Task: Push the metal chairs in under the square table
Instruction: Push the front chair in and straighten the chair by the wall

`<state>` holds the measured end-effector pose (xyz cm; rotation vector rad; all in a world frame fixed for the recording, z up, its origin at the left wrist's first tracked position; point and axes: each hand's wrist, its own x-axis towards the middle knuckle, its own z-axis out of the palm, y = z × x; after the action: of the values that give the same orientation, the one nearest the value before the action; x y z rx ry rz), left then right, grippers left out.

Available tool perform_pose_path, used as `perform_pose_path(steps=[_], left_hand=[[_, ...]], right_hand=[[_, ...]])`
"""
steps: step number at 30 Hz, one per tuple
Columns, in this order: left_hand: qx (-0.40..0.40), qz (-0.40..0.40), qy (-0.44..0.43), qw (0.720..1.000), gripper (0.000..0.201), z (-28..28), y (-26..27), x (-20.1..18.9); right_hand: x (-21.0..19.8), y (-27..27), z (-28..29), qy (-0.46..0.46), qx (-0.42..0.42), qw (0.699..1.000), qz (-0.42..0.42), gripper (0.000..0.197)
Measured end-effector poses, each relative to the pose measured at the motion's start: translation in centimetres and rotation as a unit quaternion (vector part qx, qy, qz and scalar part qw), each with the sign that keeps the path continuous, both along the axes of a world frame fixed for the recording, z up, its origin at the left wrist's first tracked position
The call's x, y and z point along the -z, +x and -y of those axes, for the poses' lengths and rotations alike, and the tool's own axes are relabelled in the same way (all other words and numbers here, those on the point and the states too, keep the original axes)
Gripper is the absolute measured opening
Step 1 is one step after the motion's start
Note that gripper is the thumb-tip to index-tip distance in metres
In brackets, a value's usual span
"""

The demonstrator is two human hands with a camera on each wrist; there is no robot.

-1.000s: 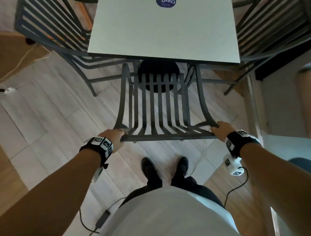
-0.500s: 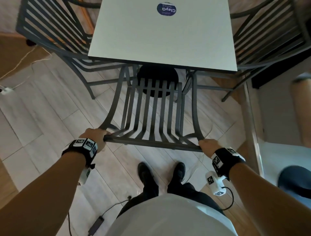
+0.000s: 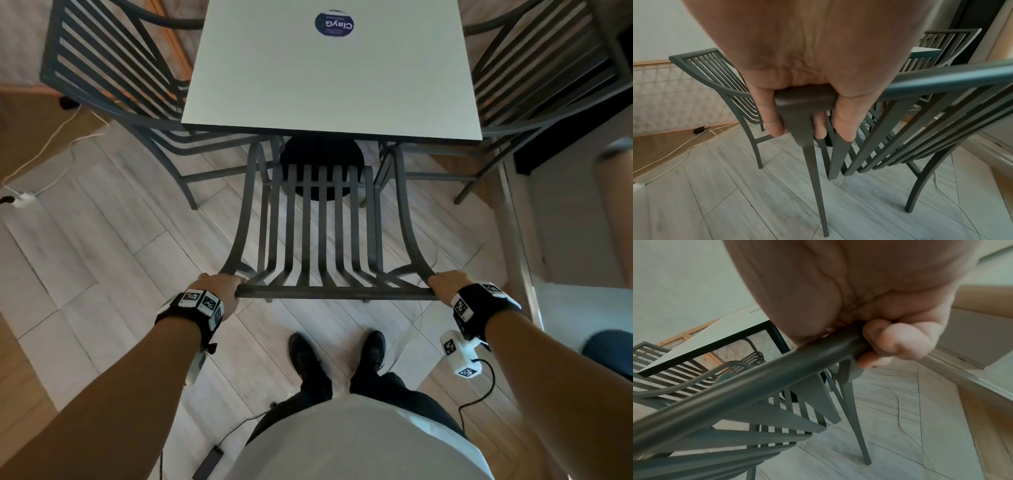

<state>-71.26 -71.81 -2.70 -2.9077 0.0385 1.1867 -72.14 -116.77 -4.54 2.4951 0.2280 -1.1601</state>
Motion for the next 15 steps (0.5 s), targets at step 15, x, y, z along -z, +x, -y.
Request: perform_pose_path(steps=[15], left_hand=[[-0.018, 0.05, -0.005, 0.999, 0.041, -1.3, 0.7, 1.0]], right_hand=[[0.0, -0.5, -1.7, 0.009, 0.047, 0.998, 0.029, 0.025]])
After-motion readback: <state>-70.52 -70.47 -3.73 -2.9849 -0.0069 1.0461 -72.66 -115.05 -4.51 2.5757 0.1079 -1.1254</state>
